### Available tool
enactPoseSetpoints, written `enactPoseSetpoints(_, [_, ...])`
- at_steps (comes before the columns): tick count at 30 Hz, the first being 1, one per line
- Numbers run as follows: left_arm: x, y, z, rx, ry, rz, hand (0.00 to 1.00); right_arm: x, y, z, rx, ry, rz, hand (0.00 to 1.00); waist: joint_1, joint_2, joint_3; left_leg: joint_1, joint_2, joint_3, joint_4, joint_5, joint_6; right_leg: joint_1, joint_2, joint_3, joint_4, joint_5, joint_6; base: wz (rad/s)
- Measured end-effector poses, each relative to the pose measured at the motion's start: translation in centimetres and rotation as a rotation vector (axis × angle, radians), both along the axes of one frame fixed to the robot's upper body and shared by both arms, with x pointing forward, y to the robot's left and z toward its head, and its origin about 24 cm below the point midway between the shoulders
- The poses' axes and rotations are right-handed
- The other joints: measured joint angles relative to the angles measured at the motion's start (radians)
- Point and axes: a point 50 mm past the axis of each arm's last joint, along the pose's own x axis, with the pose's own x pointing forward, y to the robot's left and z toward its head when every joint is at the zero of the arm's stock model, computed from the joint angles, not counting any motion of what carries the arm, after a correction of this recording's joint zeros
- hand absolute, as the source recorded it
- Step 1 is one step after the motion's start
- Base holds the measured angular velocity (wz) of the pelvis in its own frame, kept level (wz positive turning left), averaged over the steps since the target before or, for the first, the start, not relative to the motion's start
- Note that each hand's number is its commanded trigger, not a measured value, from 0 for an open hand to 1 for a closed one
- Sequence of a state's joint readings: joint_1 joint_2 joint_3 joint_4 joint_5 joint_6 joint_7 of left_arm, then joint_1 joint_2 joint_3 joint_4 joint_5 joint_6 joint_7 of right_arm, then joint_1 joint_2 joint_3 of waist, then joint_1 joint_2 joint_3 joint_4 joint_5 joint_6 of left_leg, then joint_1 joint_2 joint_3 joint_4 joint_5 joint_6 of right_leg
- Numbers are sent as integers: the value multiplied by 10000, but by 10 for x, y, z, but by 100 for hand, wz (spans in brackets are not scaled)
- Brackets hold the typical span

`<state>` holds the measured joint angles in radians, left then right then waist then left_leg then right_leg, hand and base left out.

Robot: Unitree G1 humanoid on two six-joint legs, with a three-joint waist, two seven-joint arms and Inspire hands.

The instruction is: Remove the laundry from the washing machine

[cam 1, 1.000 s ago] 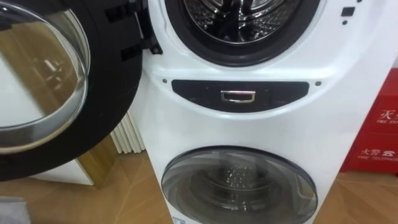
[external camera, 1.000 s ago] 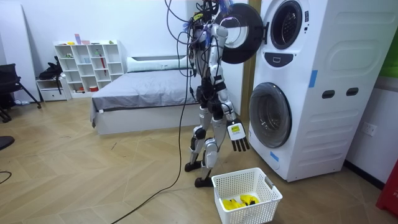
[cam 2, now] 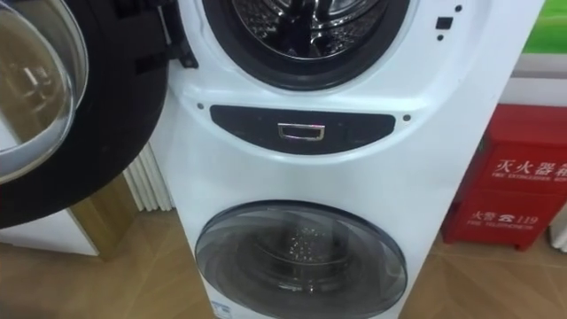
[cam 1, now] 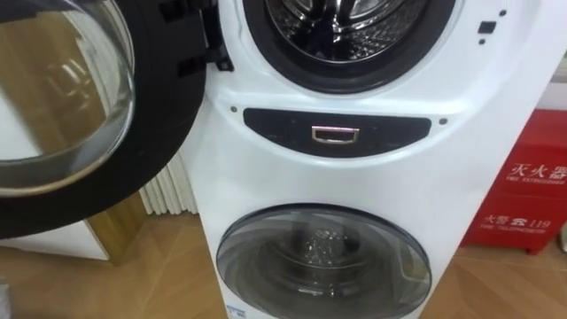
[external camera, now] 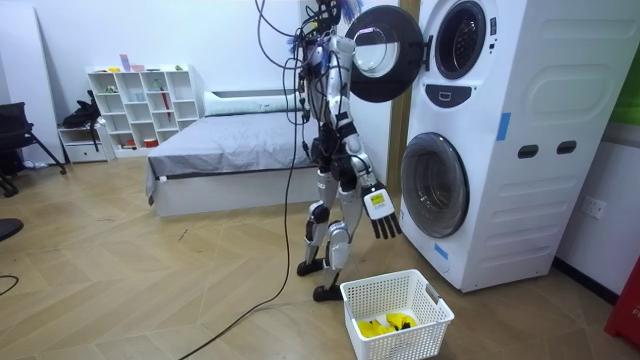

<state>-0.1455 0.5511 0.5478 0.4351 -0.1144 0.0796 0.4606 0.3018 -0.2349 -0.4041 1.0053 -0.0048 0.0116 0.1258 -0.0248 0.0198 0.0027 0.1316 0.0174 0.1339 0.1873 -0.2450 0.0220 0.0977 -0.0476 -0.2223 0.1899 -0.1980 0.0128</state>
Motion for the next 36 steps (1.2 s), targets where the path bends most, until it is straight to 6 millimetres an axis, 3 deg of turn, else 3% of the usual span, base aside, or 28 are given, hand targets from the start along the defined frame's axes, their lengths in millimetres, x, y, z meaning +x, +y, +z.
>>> enactPoseSetpoints(3, [6, -15, -1, -284, -273, -287, 0, 3, 3, -1, 109, -2, 128, 0, -17, 5, 2, -184, -34, -76, 33, 35, 80, -70, -35, -72, -5, 157, 59, 15])
enactPoseSetpoints(6, [-1, -26, 2, 168, -210, -679, 0, 11, 9, -4, 281, -79, 506, 0, -86, 14, 8, -362, -86, -226, 64, 78, 154, -132, -75, -25, -50, 293, 126, 22])
enactPoseSetpoints(8, [1, -48, 4, 399, -261, -1189, 0, 9, 16, -8, 548, 54, 431, 0, -199, 23, 15, -575, -152, -512, 131, 139, 258, -144, -148, 21, -56, 422, 228, 60])
enactPoseSetpoints(13, [-6, -72, 12, 1149, 318, -2232, 0, 12, 28, -14, 933, 152, 475, 0, -157, 121, 75, -602, -159, -469, 129, 196, 357, -65, -185, 341, -109, 643, 307, 29])
enactPoseSetpoints(22, [-3, -79, 17, 1300, 580, -2876, 0, 18, 32, -16, 994, 95, 761, 0, -155, 301, 162, -887, -316, -524, 124, 267, 512, -175, -316, 469, -222, 760, 321, 7])
enactPoseSetpoints(30, [-2, -88, 29, 1491, 774, -3669, 0, 17, 32, -16, 1043, 61, 520, 0, -144, 301, 153, -1089, -329, -491, 180, 284, 547, -277, -349, 732, -212, 792, 370, 14])
enactPoseSetpoints(36, [0, -97, 40, 1877, 954, -4259, 0, 13, 35, -18, 1414, 131, 481, 0, 29, 322, 139, -1140, -313, 149, 174, 290, 558, -273, -436, 901, -215, 799, 379, 8])
